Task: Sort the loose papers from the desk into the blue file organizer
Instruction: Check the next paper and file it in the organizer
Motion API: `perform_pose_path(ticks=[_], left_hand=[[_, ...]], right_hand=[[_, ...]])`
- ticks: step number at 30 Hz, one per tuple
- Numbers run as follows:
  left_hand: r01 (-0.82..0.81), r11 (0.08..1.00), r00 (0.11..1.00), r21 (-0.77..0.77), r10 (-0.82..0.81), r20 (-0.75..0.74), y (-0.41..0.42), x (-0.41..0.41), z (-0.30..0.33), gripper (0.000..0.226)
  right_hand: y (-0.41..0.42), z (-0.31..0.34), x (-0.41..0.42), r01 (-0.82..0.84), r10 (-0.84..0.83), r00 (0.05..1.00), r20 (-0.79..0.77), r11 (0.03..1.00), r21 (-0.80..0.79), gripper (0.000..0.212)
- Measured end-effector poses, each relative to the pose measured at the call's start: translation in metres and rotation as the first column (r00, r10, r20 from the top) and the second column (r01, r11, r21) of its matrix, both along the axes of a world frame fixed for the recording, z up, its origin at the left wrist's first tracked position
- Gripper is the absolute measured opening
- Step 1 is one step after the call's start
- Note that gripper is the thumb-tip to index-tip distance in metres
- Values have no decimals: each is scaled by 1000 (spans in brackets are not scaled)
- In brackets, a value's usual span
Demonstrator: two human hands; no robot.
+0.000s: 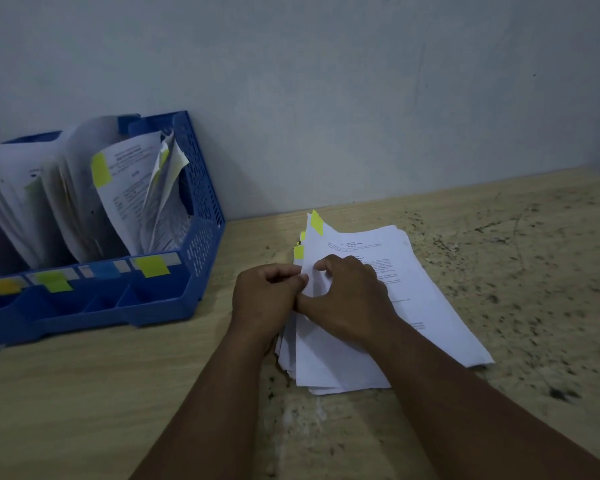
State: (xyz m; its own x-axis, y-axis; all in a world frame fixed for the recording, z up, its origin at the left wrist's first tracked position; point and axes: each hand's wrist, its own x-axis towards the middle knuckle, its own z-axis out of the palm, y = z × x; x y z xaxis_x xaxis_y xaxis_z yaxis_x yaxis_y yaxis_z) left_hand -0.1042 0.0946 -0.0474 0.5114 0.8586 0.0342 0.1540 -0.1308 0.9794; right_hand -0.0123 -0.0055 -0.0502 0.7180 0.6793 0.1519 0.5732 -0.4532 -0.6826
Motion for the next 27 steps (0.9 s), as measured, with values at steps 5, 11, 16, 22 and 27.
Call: perform_pose_path(ticks=[5, 11, 16, 22, 27], left_hand=[[33, 999, 999, -39, -32, 39, 0, 1, 2, 14], [49, 997, 993, -58, -42, 112, -2, 2, 5, 19], [120, 978, 977, -172, -86, 195, -5, 4, 9, 22], [269, 937, 939, -220, -205, 276, -9, 3, 16, 32], [218, 942, 941, -255, -134, 311, -11, 3, 24, 21]], right_hand=[[4, 1, -3, 41, -39, 998, -41, 998, 50, 57], [3, 2, -9, 35, -23, 996, -86, 988, 150, 29], [2, 7, -8, 56, -44, 998, -51, 960, 274, 18], [0, 12, -13, -54, 20, 997, 75, 877, 478, 18], [3, 6, -16, -178, 138, 983, 121, 873, 453, 28]])
